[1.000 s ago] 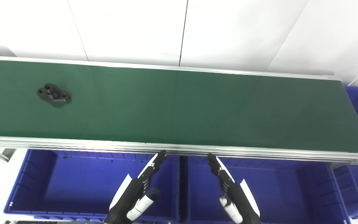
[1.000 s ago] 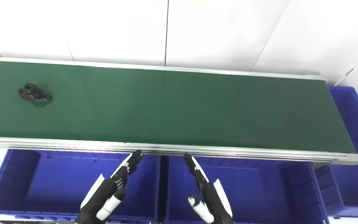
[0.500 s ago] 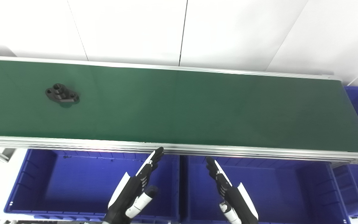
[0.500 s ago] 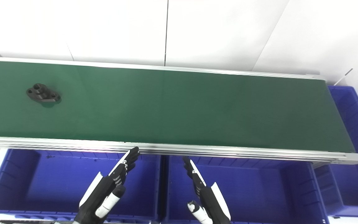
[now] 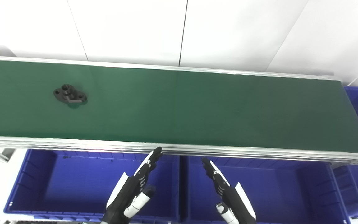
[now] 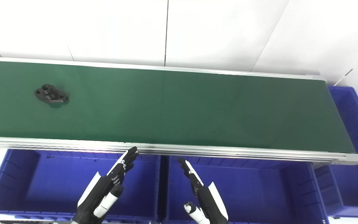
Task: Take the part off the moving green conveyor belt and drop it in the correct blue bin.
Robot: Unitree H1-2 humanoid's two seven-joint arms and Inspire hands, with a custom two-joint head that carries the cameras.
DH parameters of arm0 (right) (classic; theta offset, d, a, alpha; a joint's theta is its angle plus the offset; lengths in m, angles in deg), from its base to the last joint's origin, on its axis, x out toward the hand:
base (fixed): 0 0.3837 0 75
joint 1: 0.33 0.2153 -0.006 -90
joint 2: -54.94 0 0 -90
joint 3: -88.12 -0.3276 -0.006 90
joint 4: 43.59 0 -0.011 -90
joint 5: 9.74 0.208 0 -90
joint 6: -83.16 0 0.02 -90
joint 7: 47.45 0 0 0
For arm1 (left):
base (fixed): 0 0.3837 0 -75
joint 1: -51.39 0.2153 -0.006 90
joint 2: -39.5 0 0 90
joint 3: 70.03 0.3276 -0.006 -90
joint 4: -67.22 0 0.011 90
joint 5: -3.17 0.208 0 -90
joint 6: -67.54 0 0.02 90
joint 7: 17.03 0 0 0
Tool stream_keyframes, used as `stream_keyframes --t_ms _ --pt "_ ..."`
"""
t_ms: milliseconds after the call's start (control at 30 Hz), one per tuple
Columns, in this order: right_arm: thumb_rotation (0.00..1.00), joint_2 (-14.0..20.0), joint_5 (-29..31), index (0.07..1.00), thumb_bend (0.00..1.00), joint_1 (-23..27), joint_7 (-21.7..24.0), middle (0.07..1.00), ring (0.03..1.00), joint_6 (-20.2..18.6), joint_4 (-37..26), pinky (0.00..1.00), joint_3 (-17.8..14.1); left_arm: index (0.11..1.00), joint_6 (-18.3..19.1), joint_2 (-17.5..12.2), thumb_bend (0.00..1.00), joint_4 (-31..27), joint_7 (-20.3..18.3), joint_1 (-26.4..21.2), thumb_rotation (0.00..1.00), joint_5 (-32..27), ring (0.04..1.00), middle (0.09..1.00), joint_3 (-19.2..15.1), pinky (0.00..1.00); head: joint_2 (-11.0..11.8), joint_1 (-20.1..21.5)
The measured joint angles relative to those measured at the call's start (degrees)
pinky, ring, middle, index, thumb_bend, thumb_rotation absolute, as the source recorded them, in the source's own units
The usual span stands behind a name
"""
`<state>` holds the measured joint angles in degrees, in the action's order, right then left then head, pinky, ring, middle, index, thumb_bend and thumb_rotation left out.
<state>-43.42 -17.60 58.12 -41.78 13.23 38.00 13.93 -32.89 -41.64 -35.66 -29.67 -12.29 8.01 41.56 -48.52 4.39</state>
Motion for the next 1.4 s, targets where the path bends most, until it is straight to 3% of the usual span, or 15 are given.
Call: stream_keyframes --t_ms 33,67,100,233,267,333,400,533,700,1067,1233,1400 --pt "0.99 0.0 -0.1 0.959 0.92 0.0 0.0 0.987 0.978 0.1 0.0 0.97 0.0 0.974 -0.2 0.0 0.69 0.1 0.0 0.0 0.94 0.0 0.998 0.977 0.0 0.98 0.4 -0.3" --pt "1.0 0.0 -0.2 0.958 0.92 0.0 0.0 0.986 0.977 0.4 0.2 0.96 -0.1 0.971 -0.4 0.0 0.7 0.3 0.0 0.0 0.94 0.1 0.996 0.976 0.0 0.98 2.9 -2.2" --pt "1.0 -0.1 -0.3 0.956 0.92 0.1 -0.1 0.983 0.973 1.3 0.7 0.96 -0.2 0.965 -0.7 0.0 0.71 0.8 0.0 0.0 0.93 0.1 0.991 0.973 0.0 0.97 3.2 -2.5" --pt "1.0 0.1 -0.3 0.954 0.94 0.6 -0.6 0.982 0.967 3.3 4.0 0.94 -0.4 0.951 -3.0 0.4 0.71 4.8 0.1 0.0 0.9 0.9 0.971 0.958 0.5 0.94 8.5 -6.1" --pt "1.0 0.3 -0.3 0.954 0.94 0.7 -1.0 0.982 0.965 3.4 5.2 0.93 -0.4 0.948 -3.7 0.6 0.7 6.1 0.3 0.0 0.89 1.3 0.965 0.954 0.7 0.93 8.5 -6.2" --pt "1.0 0.9 -0.3 0.956 0.95 1.2 -1.8 0.984 0.966 3.5 7.5 0.94 -0.4 0.941 -5.5 1.1 0.69 9.0 0.7 -0.2 0.88 1.9 0.956 0.946 1.1 0.91 13.2 -8.6" --pt "1.0 1.8 -0.2 0.951 0.96 1.9 -2.3 0.983 0.966 3.6 9.3 0.94 -0.3 0.93 -7.7 1.5 0.68 12.0 1.1 -0.9 0.85 2.3 0.949 0.938 1.4 0.89 15.4 -9.3" --pt "1.0 2.9 -0.1 0.941 0.96 3.2 -3.6 0.972 0.955 3.6 11.1 0.93 -0.2 0.914 -10.7 2.7 0.68 16.7 2.1 -2.9 0.85 3.9 0.932 0.921 1.4 0.85 17.7 -9.8" --pt "0.98 3.7 0.7 0.929 0.94 4.8 -4.2 0.959 0.94 3.8 14.4 0.91 0.6 0.898 -13.8 3.5 0.7 19.7 3.1 -4.6 0.85 4.8 0.905 0.905 1.4 0.8 19.2 -9.8" --pt "0.95 4.3 1.8 0.911 0.94 8.3 -6.1 0.952 0.914 3.8 18.1 0.86 1.6 0.892 -14.1 3.5 0.68 23.9 4.9 -7.4 0.86 5.9 0.886 0.9 1.8 0.76 20.0 -9.3" --pt "0.93 4.8 0.9 0.897 0.92 8.6 -8.0 0.931 0.881 3.8 17.6 0.79 2.0 0.892 -14.2 3.5 0.68 24.9 5.5 -8.6 0.85 5.9 0.887 0.902 2.1 0.76 20.4 -9.0" --pt "0.84 7.4 -1.5 0.862 0.88 8.5 -11.7 0.897 0.853 4.0 11.3 0.72 3.4 0.89 -14.2 3.4 0.68 25.9 6.1 -9.0 0.85 5.9 0.881 0.9 2.5 0.74 20.4 -8.8"
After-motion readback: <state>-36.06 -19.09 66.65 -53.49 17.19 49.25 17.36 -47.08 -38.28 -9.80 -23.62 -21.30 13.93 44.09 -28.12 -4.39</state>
